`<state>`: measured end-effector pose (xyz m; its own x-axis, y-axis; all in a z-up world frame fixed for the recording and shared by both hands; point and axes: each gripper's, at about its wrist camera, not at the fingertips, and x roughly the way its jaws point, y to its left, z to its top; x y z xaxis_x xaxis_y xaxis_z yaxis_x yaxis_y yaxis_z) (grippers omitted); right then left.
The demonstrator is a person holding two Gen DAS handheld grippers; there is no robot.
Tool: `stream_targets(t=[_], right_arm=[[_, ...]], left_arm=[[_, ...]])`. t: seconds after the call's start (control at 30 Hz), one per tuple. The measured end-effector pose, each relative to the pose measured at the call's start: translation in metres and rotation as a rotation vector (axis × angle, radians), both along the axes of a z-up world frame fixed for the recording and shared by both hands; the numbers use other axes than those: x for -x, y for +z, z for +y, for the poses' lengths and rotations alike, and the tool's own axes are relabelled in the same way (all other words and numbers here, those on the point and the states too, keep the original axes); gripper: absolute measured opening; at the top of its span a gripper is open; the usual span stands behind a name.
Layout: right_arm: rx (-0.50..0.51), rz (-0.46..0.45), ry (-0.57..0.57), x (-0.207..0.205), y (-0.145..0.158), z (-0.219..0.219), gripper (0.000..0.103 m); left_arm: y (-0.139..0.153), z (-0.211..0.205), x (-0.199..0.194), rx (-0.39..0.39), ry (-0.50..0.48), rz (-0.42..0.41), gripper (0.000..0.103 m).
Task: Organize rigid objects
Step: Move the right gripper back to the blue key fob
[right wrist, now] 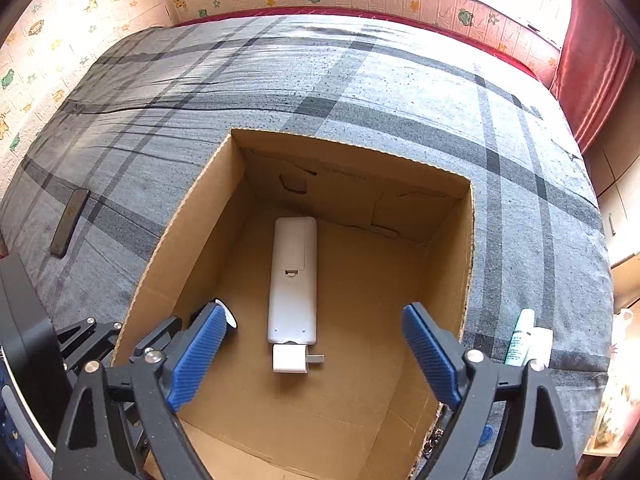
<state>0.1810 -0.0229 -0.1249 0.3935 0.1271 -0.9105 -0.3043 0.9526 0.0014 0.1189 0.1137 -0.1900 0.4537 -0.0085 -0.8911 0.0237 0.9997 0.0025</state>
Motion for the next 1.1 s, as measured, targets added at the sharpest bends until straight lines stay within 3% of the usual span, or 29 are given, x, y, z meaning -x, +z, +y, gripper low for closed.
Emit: stream_targets(t=[0.3, 0.7, 0.9, 1.1], right_arm=[[0.003, -0.039, -0.054, 0.02, 0.022, -0.042, 0.103], [0.048, -0.067, -0.162, 0.05, 0.029, -0.12, 0.103], [0.084, -0.043, -0.236, 0.061, 0.016, -0.157, 0.103], [0.107, 0.022, -0.299, 0.067, -0.018, -0.183, 0.103]], left_arm=[[0.001, -0.002, 0.0, -0.008, -0.003, 0.0, 0.014], [0.002, -0.001, 0.001, -0.004, -0.001, 0.001, 0.014], [0.002, -0.002, 0.001, -0.008, -0.001, 0.0, 0.014], [0.003, -0.001, 0.001, -0.008, -0.001, 0.0, 0.014]])
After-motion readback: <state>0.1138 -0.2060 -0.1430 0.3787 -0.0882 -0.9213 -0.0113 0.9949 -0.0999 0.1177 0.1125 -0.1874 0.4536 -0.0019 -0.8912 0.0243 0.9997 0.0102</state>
